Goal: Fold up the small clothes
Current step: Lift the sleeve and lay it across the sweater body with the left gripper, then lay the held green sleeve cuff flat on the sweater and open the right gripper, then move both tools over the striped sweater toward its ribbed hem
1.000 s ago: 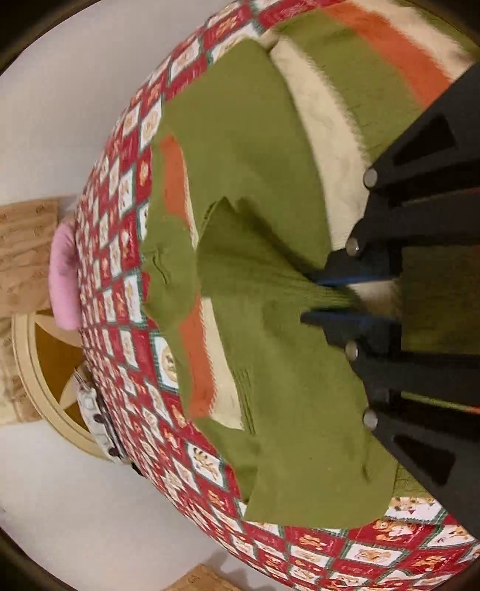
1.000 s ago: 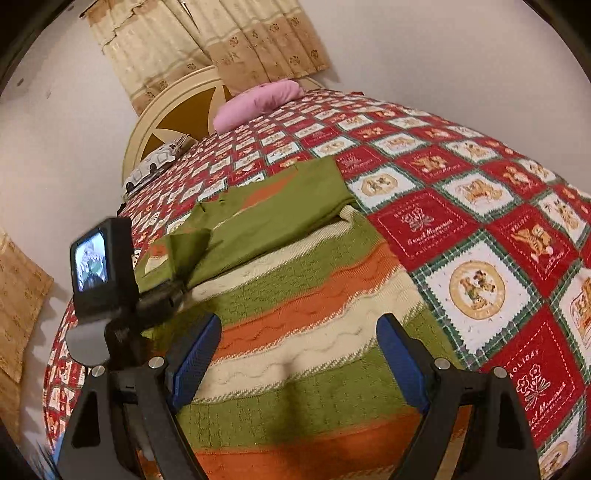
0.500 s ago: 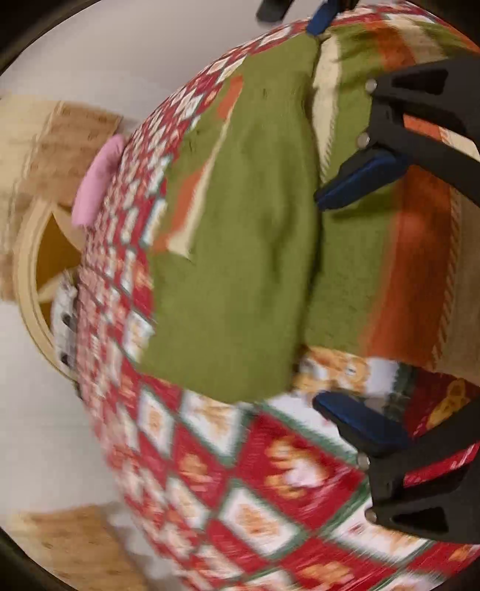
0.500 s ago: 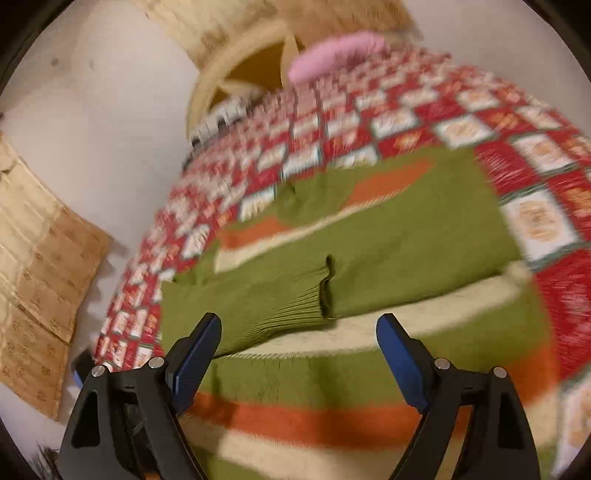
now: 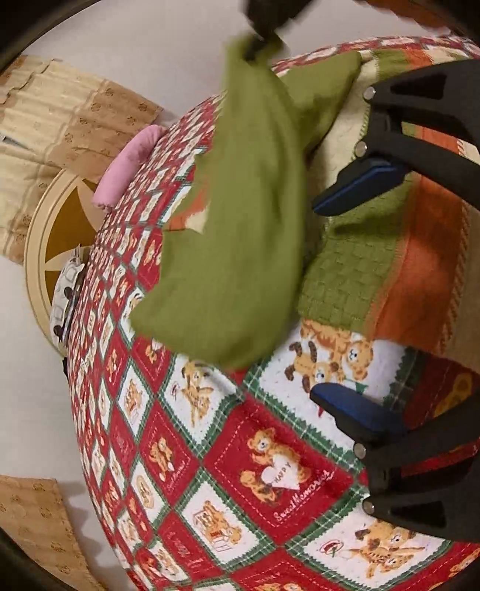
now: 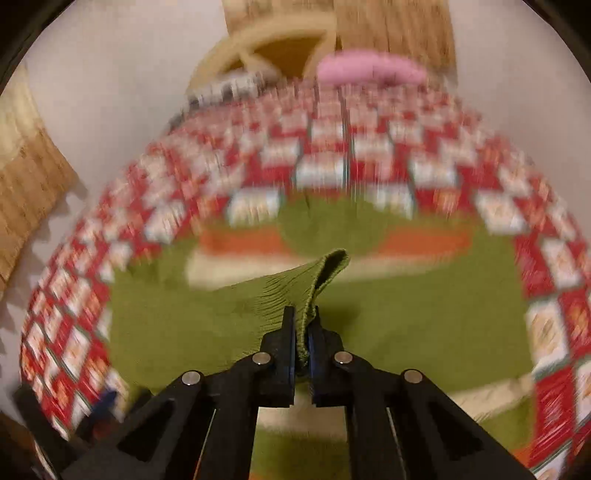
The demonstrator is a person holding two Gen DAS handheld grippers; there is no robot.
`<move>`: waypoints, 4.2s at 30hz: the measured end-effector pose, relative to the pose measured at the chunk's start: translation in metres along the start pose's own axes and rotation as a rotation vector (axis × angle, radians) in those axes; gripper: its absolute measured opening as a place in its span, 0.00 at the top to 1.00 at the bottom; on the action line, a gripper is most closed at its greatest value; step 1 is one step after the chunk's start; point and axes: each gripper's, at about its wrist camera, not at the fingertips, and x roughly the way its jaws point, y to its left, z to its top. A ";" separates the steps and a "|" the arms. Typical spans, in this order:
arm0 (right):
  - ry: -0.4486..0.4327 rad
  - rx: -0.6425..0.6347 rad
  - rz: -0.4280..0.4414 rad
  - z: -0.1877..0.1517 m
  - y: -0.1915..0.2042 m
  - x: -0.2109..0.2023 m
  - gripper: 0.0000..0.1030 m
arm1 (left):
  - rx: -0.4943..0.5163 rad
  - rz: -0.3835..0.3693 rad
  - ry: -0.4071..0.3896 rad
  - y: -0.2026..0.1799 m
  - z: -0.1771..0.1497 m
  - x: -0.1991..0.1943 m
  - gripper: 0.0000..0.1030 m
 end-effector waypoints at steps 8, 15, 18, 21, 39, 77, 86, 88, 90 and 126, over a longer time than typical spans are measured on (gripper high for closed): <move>-0.166 -0.046 -0.135 0.030 -0.037 -0.048 0.96 | 0.013 0.011 0.008 -0.002 0.000 0.003 0.05; -0.034 -0.059 -0.300 -0.017 -0.078 0.011 0.96 | 0.018 0.019 0.011 -0.001 0.000 0.004 0.04; 0.006 -0.047 -0.314 -0.032 -0.097 0.026 0.96 | 0.032 0.036 0.017 -0.003 0.000 0.006 0.04; 0.048 -0.037 -0.293 -0.043 -0.107 0.041 0.95 | 0.056 0.070 0.034 -0.007 0.001 0.010 0.02; 0.088 0.132 -0.201 -0.057 -0.157 0.046 0.88 | 0.040 0.303 0.071 0.018 0.029 0.016 0.00; -0.111 0.025 -0.119 -0.114 -0.089 -0.105 0.43 | 0.290 0.163 0.028 -0.031 0.002 -0.022 0.00; -0.117 0.131 -0.119 -0.185 -0.092 -0.168 0.43 | 0.412 0.161 -0.032 -0.031 -0.029 -0.074 0.00; -0.096 0.142 -0.120 -0.197 -0.094 -0.172 0.43 | 0.449 0.177 -0.036 -0.033 -0.036 -0.079 0.00; -0.092 0.155 -0.122 -0.206 -0.097 -0.180 0.43 | 0.467 0.184 -0.036 -0.033 -0.041 -0.084 0.00; 0.203 0.021 -0.050 -0.327 -0.087 -0.200 0.64 | 0.433 -0.238 0.290 0.058 -0.158 -0.166 0.57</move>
